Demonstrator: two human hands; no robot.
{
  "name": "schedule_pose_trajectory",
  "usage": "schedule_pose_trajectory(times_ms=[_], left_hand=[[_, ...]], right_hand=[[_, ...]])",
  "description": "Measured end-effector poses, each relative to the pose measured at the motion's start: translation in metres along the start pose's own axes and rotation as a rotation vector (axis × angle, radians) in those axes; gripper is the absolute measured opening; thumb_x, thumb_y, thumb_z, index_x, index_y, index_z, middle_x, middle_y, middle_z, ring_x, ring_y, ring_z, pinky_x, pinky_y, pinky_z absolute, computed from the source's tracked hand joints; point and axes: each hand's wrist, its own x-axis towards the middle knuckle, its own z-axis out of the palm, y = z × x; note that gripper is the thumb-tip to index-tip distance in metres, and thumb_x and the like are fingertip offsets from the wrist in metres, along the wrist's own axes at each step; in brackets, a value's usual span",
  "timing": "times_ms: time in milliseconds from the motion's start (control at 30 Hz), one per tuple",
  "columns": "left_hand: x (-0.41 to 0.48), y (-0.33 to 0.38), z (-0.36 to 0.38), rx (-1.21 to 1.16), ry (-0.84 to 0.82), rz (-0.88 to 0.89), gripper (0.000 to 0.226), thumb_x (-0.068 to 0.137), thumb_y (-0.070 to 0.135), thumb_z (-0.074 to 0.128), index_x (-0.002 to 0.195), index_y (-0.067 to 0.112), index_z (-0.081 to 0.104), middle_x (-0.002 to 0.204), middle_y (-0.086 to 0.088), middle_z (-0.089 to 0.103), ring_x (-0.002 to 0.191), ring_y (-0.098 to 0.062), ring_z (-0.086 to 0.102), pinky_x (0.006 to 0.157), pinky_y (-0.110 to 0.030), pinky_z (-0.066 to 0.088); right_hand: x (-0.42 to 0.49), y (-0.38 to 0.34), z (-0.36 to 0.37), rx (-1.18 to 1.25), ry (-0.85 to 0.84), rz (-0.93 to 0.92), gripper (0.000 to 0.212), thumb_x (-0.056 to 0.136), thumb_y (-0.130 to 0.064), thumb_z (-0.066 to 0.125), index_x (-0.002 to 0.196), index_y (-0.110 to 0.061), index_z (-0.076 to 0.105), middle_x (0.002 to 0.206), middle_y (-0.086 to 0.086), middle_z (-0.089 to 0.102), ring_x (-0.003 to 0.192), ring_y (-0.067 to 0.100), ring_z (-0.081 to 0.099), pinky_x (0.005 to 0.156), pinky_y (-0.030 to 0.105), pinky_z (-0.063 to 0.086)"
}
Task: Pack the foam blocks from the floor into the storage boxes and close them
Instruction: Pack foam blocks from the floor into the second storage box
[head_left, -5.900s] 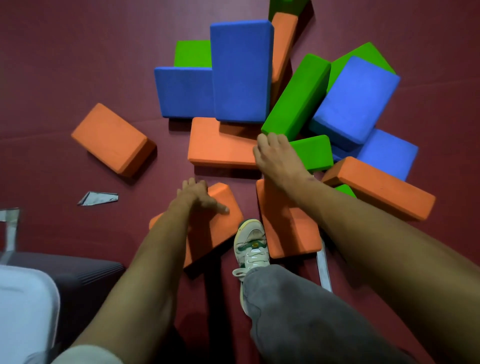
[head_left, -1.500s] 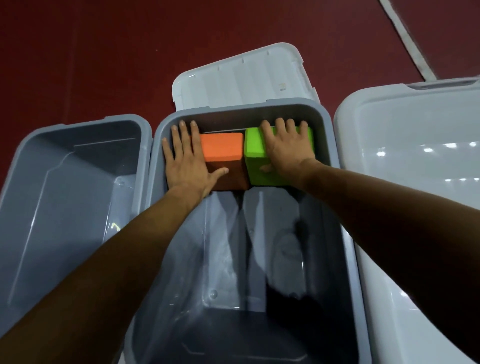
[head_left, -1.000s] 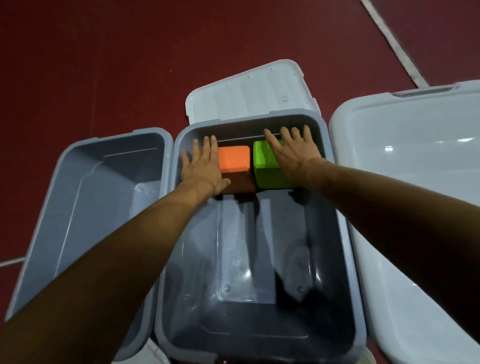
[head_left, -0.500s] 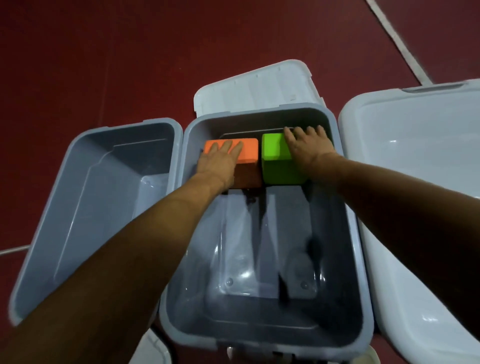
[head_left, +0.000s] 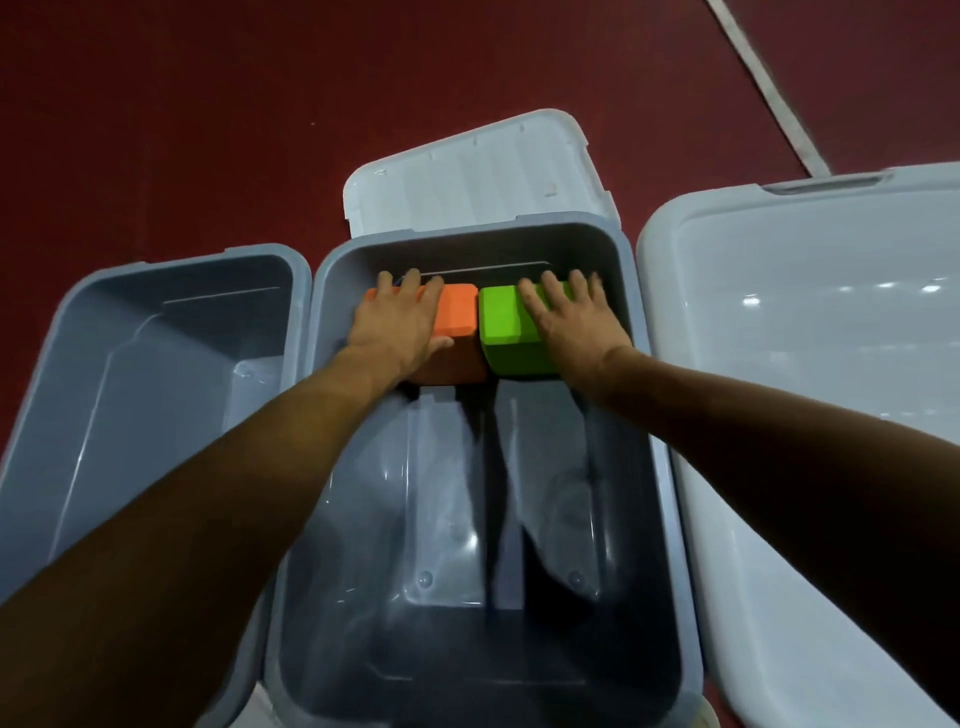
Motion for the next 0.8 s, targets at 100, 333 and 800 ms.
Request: schedule_pose_trajectory(times_ms=[100, 333, 800], left_hand=[[0.004, -0.001, -0.008, 0.046, -0.020, 0.043, 0.082, 0.090, 0.062, 0.059, 0.149, 0.012, 0.031, 0.143, -0.014, 0.040, 0.124, -0.042, 0.041, 0.086, -0.049, 0.050], [0.010, -0.004, -0.013, 0.054, -0.063, 0.052, 0.083, 0.086, 0.067, 0.059, 0.142, 0.009, 0.037, 0.137, -0.013, 0.041, 0.121, -0.040, 0.042, 0.081, -0.048, 0.050], [0.014, -0.001, -0.012, -0.016, -0.032, -0.024, 0.081, 0.093, 0.058, 0.057, 0.154, 0.013, 0.026, 0.144, -0.014, 0.037, 0.126, -0.043, 0.040, 0.090, -0.050, 0.047]], right_hand=[[0.026, 0.007, -0.019, 0.022, -0.057, 0.002, 0.085, 0.092, -0.013, 0.059, 0.159, -0.012, 0.007, 0.158, 0.021, 0.024, 0.139, 0.048, 0.030, 0.116, 0.061, 0.024], [0.054, 0.022, -0.042, 0.059, -0.072, -0.062, 0.059, 0.100, -0.011, 0.046, 0.156, -0.011, 0.026, 0.143, 0.019, 0.049, 0.128, 0.041, 0.051, 0.102, 0.052, 0.043], [0.042, 0.011, -0.009, 0.043, 0.039, -0.013, 0.071, 0.098, -0.006, 0.042, 0.159, -0.008, 0.008, 0.156, 0.025, 0.028, 0.136, 0.048, 0.035, 0.118, 0.060, 0.020]])
